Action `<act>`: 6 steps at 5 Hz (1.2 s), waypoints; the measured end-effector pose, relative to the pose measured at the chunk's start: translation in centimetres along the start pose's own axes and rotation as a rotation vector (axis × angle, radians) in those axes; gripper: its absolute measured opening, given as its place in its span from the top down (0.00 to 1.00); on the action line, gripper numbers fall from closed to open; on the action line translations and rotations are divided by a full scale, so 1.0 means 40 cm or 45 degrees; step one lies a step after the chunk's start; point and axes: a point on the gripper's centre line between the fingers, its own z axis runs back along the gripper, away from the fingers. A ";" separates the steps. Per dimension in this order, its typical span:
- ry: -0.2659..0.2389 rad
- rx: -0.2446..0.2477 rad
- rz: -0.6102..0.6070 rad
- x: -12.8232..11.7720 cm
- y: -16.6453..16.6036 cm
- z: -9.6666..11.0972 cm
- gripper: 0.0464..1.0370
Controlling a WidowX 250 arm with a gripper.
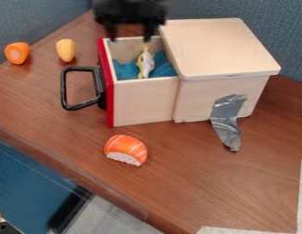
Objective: Put the toy into the drawer
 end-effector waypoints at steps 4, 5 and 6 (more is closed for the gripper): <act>0.221 -0.120 -0.546 -0.084 0.253 0.061 0.04; 0.221 -0.156 -0.693 -0.114 0.281 0.069 0.04; 0.239 -0.185 -0.881 -0.152 0.314 0.063 0.04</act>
